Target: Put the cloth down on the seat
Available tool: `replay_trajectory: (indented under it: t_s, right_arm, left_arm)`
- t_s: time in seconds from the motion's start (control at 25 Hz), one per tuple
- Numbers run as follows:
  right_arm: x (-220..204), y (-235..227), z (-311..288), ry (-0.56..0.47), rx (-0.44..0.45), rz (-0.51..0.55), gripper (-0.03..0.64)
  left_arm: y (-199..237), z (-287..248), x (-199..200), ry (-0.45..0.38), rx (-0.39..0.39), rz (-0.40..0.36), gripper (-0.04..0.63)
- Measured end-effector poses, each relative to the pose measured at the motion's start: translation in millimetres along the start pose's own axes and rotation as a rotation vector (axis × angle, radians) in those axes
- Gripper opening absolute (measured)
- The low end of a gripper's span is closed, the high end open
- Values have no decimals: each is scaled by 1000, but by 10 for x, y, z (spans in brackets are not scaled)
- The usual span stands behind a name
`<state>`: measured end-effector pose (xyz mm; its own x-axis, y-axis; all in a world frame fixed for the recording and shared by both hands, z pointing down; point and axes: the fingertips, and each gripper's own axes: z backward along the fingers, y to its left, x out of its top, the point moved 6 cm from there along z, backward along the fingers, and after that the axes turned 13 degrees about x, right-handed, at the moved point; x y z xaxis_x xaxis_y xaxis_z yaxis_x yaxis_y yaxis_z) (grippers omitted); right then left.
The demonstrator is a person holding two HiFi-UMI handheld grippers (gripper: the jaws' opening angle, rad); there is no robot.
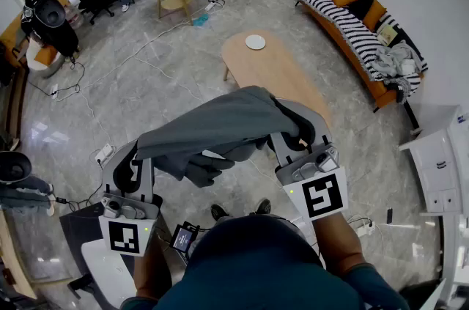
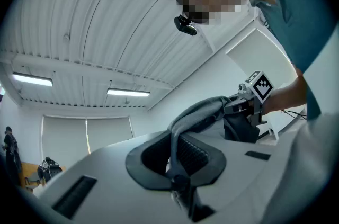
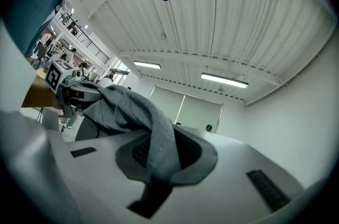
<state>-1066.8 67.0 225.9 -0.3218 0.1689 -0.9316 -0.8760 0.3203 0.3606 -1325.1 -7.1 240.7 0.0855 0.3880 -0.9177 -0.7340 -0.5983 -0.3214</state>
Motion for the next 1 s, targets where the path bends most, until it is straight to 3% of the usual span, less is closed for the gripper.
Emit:
replay_trajectory:
  t_s: [1.0]
  right_arm:
    - [-28,-56,-107,-36,59,-19,40]
  left_arm:
    - [-39,82,9,21,25,-22,23]
